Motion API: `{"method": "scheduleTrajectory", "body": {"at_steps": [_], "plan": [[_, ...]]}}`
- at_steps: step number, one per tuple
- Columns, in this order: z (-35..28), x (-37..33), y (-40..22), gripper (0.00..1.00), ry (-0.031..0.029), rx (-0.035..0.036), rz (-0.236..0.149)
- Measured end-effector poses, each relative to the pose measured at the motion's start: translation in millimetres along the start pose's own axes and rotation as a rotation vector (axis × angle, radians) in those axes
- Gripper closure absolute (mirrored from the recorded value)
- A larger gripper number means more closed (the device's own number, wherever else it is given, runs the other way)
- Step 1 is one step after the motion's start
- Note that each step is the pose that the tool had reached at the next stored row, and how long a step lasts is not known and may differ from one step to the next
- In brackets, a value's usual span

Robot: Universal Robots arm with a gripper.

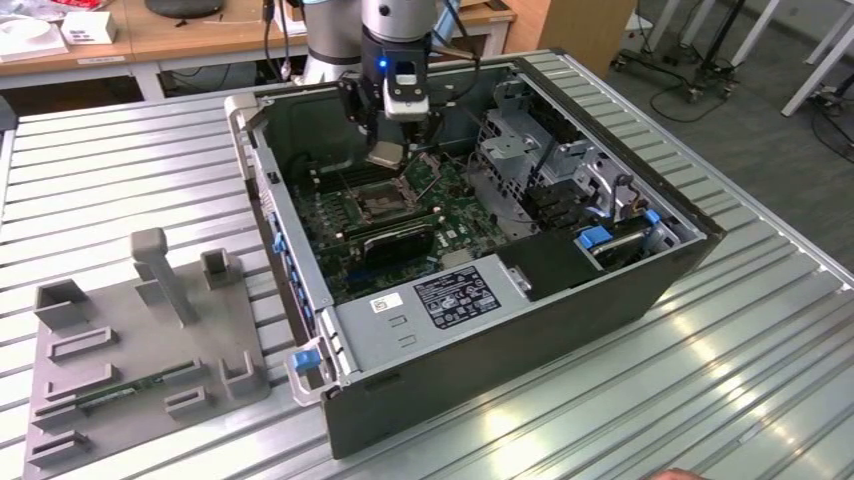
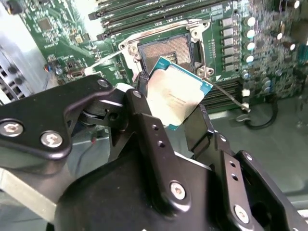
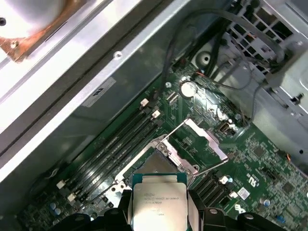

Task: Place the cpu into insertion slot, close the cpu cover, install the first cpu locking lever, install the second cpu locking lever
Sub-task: 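Place the cpu into insertion slot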

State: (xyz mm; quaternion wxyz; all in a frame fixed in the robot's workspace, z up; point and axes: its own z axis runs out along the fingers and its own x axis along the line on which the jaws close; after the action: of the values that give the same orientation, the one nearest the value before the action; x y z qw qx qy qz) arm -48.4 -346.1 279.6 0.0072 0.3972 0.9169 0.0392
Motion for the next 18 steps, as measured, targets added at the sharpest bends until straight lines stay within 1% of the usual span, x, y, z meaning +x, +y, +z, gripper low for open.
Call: {"method": "scheduleTrajectory", "body": {"at_steps": [5,7,8,18], "plan": [[0.8,0.0,-0.1,0.46,-0.0067,-0.0014,0.087],[1.0,0.0,-0.1,0.46,-0.0092,-0.0021,0.118],[1.0,0.0,-0.1,0.46,-0.0098,-0.0022,0.126],[1.0,0.0,-0.1,0.46,-0.0101,-0.0023,0.13]]}}
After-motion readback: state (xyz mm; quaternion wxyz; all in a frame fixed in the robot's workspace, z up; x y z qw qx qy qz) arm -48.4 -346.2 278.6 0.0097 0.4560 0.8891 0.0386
